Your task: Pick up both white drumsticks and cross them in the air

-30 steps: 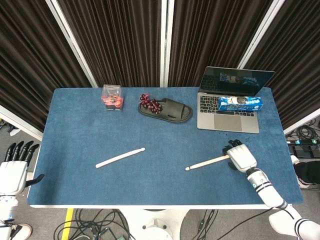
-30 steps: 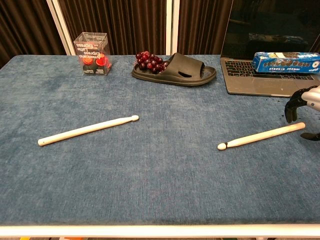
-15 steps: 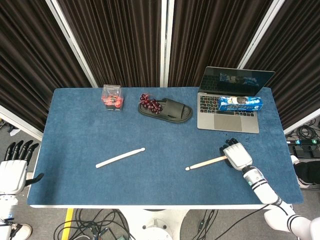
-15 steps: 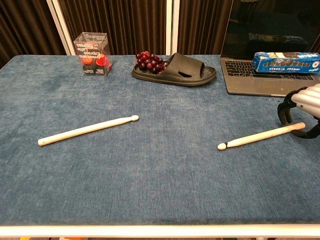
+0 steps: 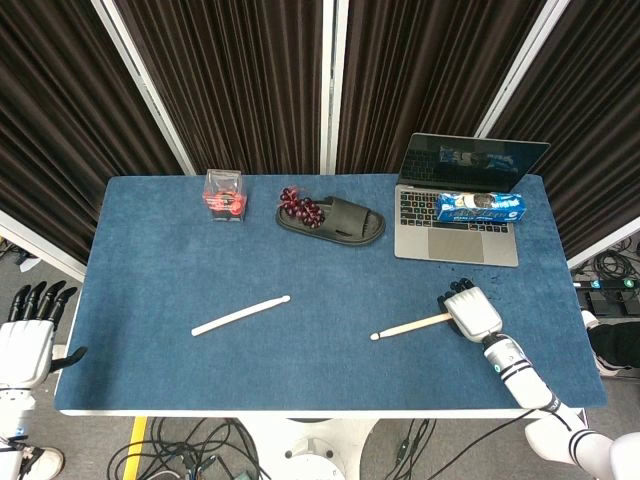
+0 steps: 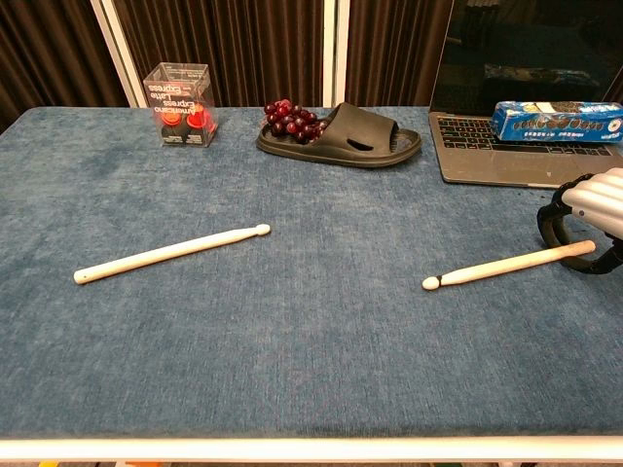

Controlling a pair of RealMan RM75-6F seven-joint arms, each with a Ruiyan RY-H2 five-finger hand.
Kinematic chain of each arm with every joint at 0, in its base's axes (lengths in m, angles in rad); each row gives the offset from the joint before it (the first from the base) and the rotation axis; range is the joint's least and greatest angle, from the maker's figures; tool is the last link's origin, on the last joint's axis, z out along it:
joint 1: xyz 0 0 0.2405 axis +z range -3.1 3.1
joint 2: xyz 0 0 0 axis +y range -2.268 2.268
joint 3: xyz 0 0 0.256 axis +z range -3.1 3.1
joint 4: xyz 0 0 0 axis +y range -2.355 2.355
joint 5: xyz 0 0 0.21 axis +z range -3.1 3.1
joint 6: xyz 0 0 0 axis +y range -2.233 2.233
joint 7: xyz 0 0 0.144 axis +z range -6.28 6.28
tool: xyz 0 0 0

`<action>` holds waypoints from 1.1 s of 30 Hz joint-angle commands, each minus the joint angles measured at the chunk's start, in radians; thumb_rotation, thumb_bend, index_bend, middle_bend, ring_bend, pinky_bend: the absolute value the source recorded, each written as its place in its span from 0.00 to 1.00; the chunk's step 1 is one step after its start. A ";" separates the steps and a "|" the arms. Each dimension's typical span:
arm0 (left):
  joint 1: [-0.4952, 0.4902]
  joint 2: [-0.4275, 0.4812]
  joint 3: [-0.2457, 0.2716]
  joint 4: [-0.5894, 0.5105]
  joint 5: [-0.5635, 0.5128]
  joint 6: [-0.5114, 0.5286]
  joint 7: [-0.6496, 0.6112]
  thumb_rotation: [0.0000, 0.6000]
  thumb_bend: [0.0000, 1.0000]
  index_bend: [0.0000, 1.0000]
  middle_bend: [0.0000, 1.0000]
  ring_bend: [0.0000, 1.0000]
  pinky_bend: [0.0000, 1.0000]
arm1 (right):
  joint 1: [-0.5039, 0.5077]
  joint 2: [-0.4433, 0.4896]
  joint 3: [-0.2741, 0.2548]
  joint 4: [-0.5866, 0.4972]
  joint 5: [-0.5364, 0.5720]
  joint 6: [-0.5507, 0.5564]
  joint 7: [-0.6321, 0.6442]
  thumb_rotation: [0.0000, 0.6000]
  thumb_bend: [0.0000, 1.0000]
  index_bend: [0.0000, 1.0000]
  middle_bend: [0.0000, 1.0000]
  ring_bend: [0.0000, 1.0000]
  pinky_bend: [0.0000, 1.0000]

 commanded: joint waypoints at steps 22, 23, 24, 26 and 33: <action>-0.089 -0.009 -0.009 0.022 0.083 -0.067 -0.113 1.00 0.06 0.21 0.09 0.03 0.09 | -0.021 0.082 0.022 -0.115 0.037 0.057 0.058 1.00 0.76 0.60 0.58 0.33 0.30; -0.100 -0.011 -0.012 0.020 0.087 -0.075 -0.116 1.00 0.06 0.21 0.09 0.04 0.11 | -0.023 0.098 0.028 -0.134 0.041 0.066 0.071 1.00 0.77 0.60 0.58 0.33 0.30; -0.111 -0.015 -0.017 0.017 0.091 -0.083 -0.116 1.00 0.07 0.23 0.10 0.07 0.14 | -0.025 0.115 0.035 -0.154 0.045 0.076 0.082 1.00 0.77 0.60 0.58 0.33 0.31; -0.142 -0.029 -0.029 0.012 0.095 -0.108 -0.119 1.00 0.09 0.28 0.15 0.15 0.21 | -0.030 0.158 0.055 -0.204 0.056 0.100 0.104 1.00 0.78 0.60 0.58 0.33 0.31; -0.274 -0.074 -0.064 -0.049 0.004 -0.328 -0.056 1.00 0.22 0.41 0.35 0.46 0.61 | -0.045 0.287 0.124 -0.342 0.098 0.170 0.145 1.00 0.79 0.60 0.58 0.33 0.31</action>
